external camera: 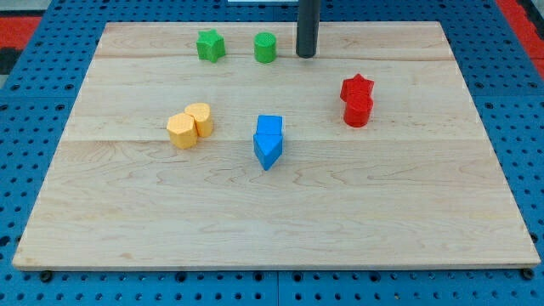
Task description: Separate red circle and the red star
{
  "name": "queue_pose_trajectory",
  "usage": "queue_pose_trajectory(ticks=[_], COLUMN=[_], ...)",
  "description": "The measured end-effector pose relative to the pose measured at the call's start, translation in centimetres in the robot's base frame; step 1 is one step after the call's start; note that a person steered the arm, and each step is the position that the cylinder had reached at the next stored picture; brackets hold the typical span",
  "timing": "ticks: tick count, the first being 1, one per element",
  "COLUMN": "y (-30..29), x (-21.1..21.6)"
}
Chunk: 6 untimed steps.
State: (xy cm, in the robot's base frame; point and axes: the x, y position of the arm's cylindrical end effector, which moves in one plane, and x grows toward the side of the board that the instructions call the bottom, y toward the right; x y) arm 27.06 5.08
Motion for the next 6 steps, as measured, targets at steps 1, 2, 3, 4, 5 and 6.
queue_pose_trajectory(ticks=[1,2,3,4,5,6], y=[0.8,1.8,2.0,2.1,4.4,8.0], x=[2.3,5.7,9.1,12.3,14.3,14.3])
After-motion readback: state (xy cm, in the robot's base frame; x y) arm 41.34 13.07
